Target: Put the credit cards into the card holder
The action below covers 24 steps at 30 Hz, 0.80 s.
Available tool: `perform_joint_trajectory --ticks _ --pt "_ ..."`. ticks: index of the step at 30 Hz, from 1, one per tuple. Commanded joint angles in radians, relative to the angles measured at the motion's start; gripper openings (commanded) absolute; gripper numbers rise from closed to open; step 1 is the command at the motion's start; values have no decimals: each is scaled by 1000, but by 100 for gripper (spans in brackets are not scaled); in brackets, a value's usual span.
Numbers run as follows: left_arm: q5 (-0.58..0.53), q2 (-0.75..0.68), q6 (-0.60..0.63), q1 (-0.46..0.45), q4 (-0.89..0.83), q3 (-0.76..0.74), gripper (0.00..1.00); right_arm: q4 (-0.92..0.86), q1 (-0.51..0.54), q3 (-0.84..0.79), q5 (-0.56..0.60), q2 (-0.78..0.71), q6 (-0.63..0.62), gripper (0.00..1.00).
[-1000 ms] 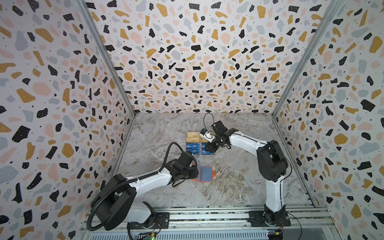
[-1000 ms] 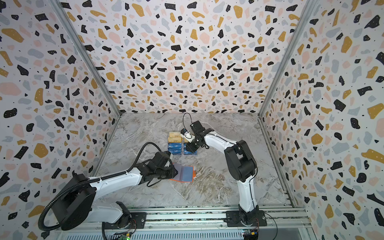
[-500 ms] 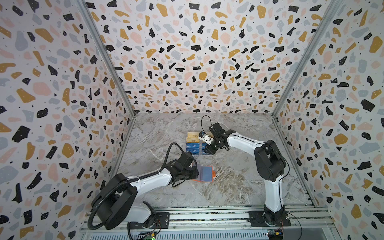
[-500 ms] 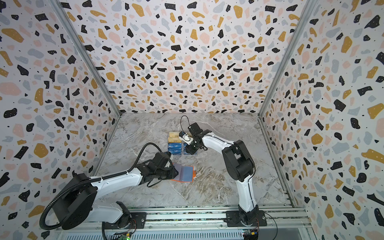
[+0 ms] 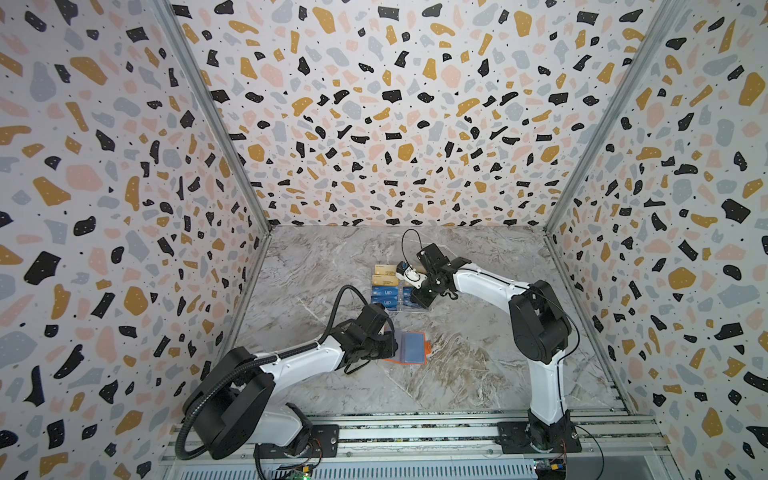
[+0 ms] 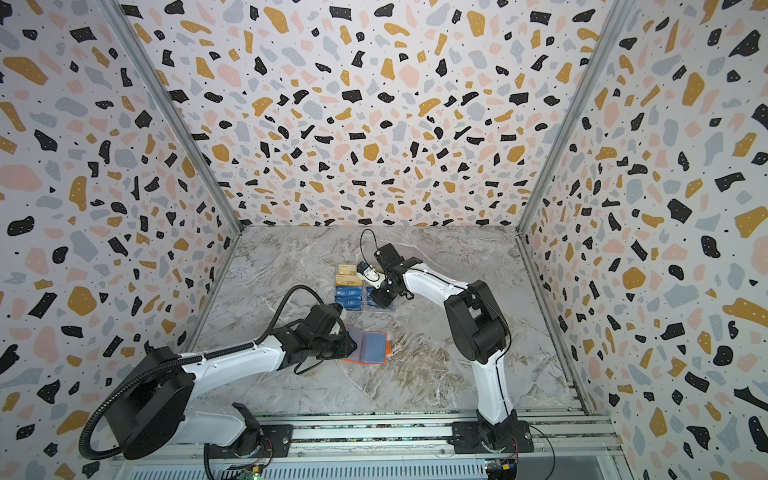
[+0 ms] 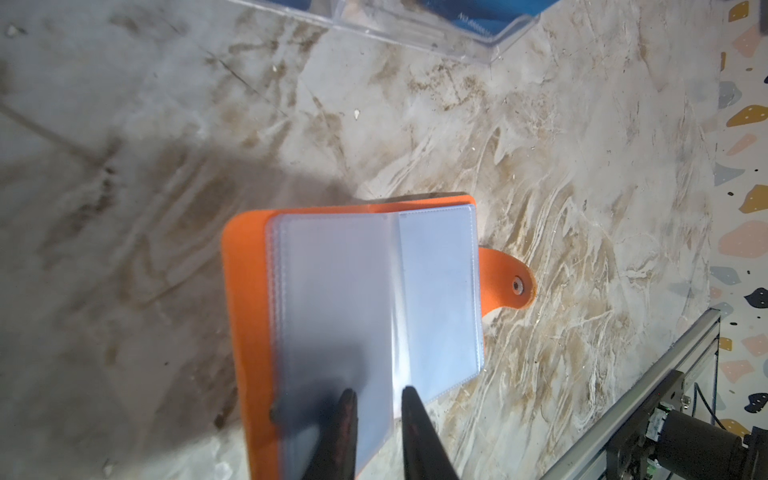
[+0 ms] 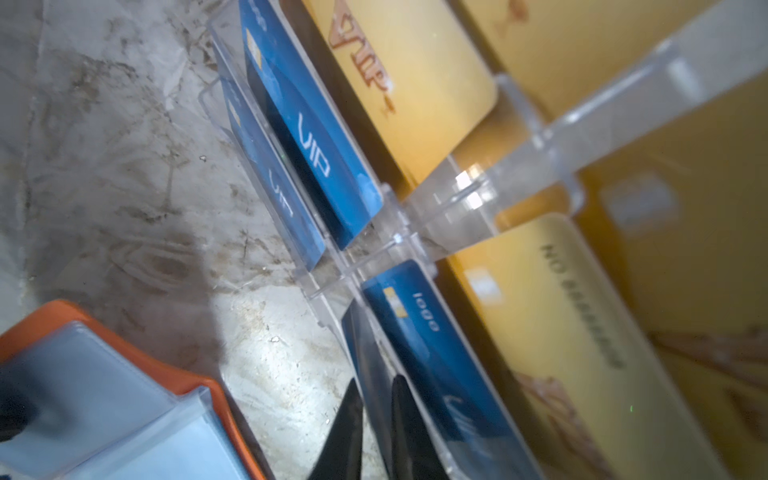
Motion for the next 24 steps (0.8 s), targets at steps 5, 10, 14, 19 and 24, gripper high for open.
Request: perform_joint_trajectory --ticks 5,10,14,19,24 --pt "2 -17 -3 5 1 -4 23 -44 7 41 8 15 -35 11" --pt "1 -17 -3 5 -4 4 23 -45 7 49 -11 15 -46 4" --pt "-7 -18 -4 5 -14 8 23 -50 8 66 -14 -4 -55 0" --pt "-13 -14 -5 5 -15 1 23 -52 9 77 -35 -53 -57 0" --pt "-21 -19 -4 5 -11 -3 23 -50 7 74 -79 -105 -31 0"
